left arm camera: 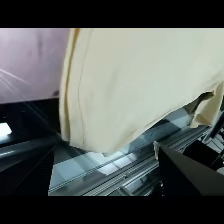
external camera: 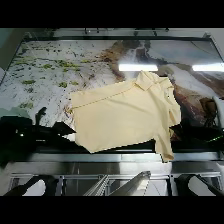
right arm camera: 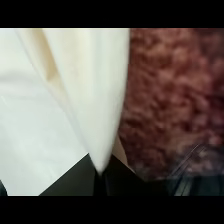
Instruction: Fold the shirts.
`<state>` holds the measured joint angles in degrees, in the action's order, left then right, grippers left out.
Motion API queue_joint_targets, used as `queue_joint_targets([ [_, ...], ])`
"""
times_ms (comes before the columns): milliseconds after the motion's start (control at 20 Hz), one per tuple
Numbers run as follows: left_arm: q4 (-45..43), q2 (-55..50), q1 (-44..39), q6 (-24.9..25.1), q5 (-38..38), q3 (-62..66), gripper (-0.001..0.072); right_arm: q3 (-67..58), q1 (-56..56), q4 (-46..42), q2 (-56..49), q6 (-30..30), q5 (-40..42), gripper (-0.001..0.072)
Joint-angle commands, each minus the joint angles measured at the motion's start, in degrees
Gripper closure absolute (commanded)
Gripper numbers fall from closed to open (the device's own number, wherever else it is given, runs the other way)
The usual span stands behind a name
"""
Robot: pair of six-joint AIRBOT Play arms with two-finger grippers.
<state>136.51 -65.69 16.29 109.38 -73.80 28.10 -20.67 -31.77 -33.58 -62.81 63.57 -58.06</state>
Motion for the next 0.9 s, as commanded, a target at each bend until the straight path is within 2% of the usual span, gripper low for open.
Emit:
queue_joint_targets([
  [0,-1.9,-0.8,-8.7,-6.8,4.5,-1.6,0.0012,-0.1,2.8,2.7,0.1,-0.9,-0.5,0.0692],
  [100,-5.6,-3.9,-11.6,-9.7,4.4,-0.4,0.0012,-0.1,3.8,3.3,0.2,-1.1,-0.6,0.0691],
  [200,-4.8,-8.5,-14.5,-10.3,4.3,0.7,0.0011,-0.1,4.1,3.4,0.2,-1.5,-1.2,0.0691],
  [350,0.7,-14.5,-20.1,-7.2,5.6,3.7,0.0014,-0.1,4.1,3.4,0.2,-1.5,-1.4,0.0691],
  [400,1.5,-15.8,-21.7,-7.2,6.3,4.9,0.0176,-0.1,4.1,3.4,0.2,-1.5,-1.5,0.0691],
  [450,1.5,-16.9,-23.3,-7.2,6.7,6.4,0.0601,-0.1,4.1,3.3,0.2,-1.5,-1.6,0.0692],
  [500,1.5,-17.4,-24.3,-6.7,6.5,7.6,0.0683,-0.1,4.1,3.3,0.2,-1.5,-1.8,0.0692],
  [650,0.0,-16.5,-23.6,-5.4,3.5,9.9,0.0683,-0.1,4.0,2.5,0.2,-1.5,-2.0,0.0691],
  [850,-1.9,-8.7,-13.0,-5.4,0.8,9.9,0.0684,-0.1,3.5,1.2,0.5,-1.5,-2.3,0.0691],
])
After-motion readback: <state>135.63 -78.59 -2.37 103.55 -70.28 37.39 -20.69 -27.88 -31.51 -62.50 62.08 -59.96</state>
